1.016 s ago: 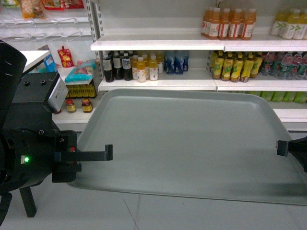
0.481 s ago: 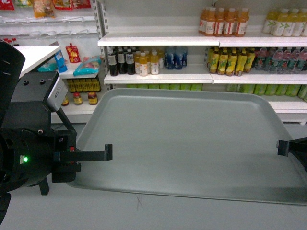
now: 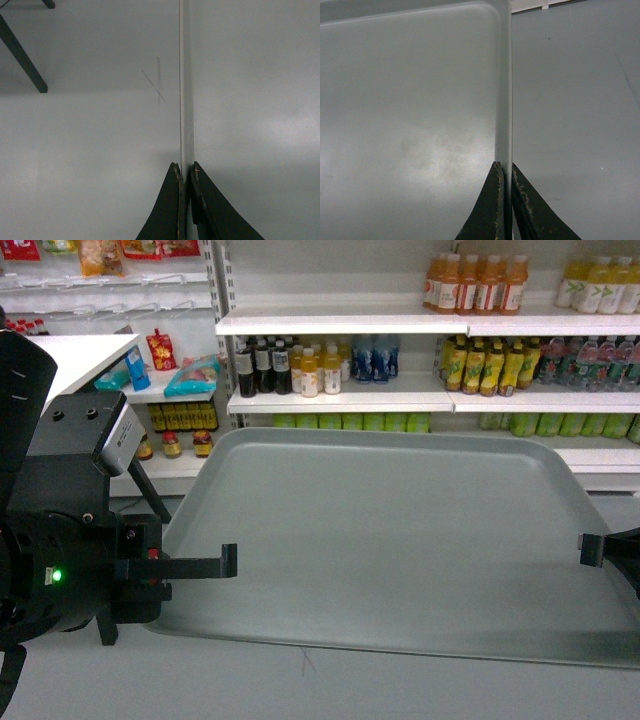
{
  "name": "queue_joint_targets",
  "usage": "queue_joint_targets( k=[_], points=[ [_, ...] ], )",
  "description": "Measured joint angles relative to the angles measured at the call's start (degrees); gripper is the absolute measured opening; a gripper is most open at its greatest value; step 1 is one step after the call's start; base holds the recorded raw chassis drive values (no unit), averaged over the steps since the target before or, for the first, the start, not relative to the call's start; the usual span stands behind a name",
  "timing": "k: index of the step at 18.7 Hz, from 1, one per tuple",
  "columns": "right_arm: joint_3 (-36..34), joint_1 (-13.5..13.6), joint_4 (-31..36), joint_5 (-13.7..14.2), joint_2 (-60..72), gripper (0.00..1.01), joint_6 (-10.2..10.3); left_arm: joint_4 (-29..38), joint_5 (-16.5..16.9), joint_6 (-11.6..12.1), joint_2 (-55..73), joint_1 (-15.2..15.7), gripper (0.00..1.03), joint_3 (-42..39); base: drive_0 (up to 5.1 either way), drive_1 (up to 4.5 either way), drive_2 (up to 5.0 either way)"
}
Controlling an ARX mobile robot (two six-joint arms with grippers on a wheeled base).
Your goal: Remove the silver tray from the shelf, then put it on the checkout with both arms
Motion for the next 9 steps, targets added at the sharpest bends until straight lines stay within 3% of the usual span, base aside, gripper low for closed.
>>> queue_joint_targets(
  k=[9],
  points=[
    [0.02,0.04,-0.17,0.04,0.02,0.03,0.0,-0.17,-0.04,0.02,0.0,0.22,0.03,0.0,-5.0,2.44,2.4]
  ],
)
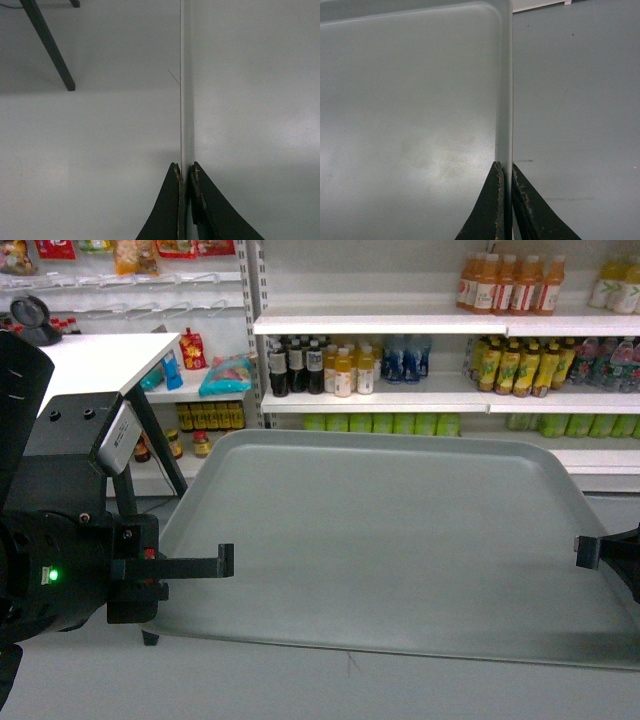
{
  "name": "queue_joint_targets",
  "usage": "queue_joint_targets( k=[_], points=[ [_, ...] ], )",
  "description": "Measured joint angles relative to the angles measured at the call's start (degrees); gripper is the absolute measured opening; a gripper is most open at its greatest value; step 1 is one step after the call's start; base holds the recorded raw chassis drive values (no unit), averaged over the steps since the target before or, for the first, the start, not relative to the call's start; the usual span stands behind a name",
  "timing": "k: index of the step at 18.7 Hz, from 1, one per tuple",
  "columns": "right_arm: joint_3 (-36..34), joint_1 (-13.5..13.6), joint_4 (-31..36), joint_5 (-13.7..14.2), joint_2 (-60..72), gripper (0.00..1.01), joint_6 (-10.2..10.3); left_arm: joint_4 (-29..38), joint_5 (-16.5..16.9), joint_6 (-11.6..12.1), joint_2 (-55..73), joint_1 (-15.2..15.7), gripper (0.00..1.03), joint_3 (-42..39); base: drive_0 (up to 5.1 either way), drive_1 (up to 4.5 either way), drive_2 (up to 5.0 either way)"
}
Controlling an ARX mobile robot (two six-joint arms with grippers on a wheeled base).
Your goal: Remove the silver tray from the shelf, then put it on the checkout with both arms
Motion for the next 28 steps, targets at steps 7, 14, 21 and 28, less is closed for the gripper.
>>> queue_joint_targets(
  k=[7,14,21,28],
  points=[
    [0.0,0.0,0.37,-0.04,-0.02,0.03,0.0,0.13,0.02,0.0,0.0,0.04,0.03,0.0,-5.0,2.48,2.5],
    [0.02,0.0,0.37,-0.07,-0.04,0.03,0.0,0.24,0.04,-0.02,0.0,0.04,0.03,0.0,-5.0,2.5,2.5],
    [0.02,0.0,0.33,-0.04,0.0,0.03,0.0,0.17,0.02,0.0,0.02,0.04,0.03,0.0,-5.0,2.5,2.5],
    [0.0,0.02,0.31,-0.04,-0.02,0.03,0.02,-0.02,0.04,0.0,0.04,0.09,0.03,0.0,-5.0,2.42,2.4]
  ],
)
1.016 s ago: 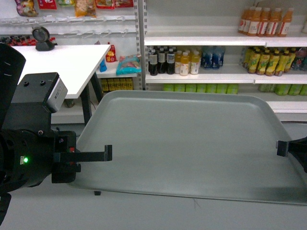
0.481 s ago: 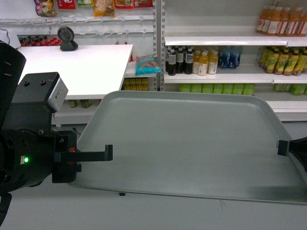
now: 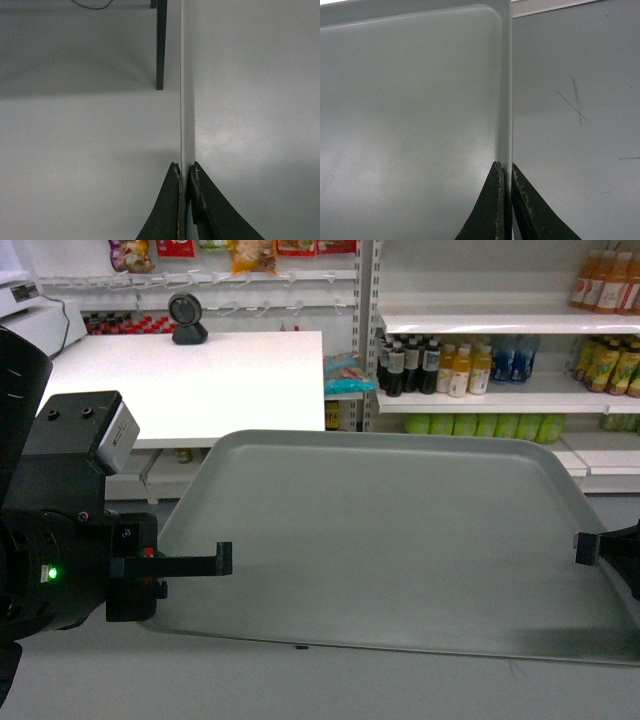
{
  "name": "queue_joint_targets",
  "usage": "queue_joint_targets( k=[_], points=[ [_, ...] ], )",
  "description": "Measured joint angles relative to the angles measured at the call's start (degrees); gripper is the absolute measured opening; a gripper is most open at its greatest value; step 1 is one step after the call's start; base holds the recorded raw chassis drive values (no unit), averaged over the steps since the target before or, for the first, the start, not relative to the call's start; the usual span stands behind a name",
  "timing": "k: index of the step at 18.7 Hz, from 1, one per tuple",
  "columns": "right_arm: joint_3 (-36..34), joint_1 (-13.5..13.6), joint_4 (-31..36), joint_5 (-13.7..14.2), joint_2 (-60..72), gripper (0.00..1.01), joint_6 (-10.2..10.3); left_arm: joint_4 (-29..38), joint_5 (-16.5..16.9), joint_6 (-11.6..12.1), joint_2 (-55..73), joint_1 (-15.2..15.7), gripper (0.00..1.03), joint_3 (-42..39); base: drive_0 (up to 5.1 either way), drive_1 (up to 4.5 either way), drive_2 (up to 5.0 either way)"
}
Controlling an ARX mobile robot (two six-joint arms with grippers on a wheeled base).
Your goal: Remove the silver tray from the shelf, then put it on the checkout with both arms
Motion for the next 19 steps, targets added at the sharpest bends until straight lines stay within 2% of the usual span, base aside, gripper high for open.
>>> queue_joint_targets(
  k=[19],
  points=[
    [0.02,-0.02,-0.09,0.0,0.0,0.03,0.0,0.13,-0.04,-0.02,0.0,-0.02,0.03,0.0,-5.0,2.41,2.4]
  ],
)
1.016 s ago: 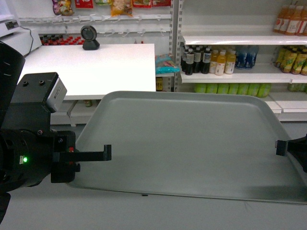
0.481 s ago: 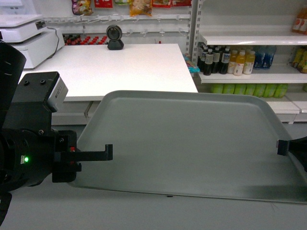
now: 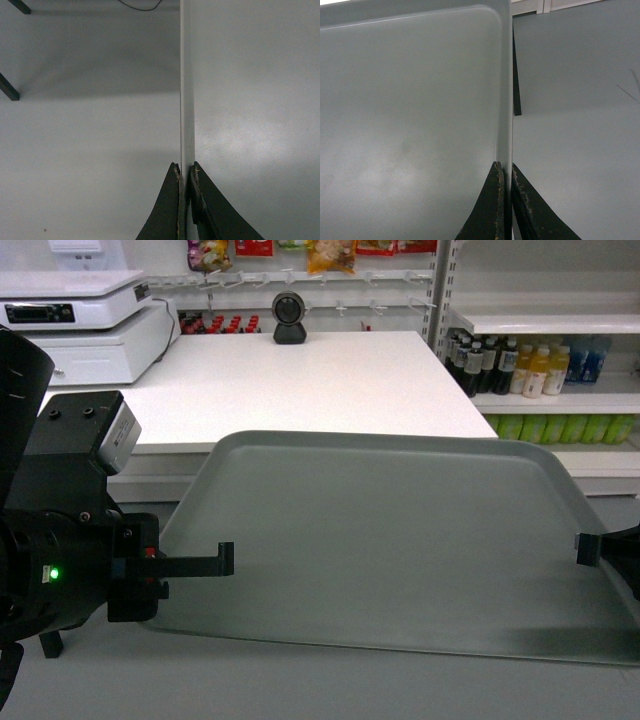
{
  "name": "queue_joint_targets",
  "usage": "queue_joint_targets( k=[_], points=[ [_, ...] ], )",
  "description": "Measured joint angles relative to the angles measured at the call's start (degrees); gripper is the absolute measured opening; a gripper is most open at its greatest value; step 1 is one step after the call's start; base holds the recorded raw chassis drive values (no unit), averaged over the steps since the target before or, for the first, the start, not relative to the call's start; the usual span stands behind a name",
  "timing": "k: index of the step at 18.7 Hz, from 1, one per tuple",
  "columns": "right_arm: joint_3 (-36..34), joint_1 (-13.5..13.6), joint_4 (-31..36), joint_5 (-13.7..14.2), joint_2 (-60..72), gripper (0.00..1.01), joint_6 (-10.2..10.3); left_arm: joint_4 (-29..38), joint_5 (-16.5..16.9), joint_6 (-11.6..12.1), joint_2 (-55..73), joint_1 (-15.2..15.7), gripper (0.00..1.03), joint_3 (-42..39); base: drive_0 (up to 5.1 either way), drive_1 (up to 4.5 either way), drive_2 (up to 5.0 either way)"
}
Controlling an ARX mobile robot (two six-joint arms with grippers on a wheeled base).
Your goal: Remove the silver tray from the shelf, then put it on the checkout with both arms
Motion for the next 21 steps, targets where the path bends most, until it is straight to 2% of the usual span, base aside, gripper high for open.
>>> queue_joint_targets(
  k=[6,21],
  points=[
    [0.11,0.37,0.31,-0.09,0.0,0.03,0.04,0.0,-0.11,0.44,0.0,0.52,0.03,-0.02,-0.9,0.34,0.3],
    [0.04,0.26,0.0,0.24,0.0,0.03,0.02,-0.04,-0.33,0.42,-0.04,0.02,0.03,-0.04,0.0,4.28,-4.3]
  ],
)
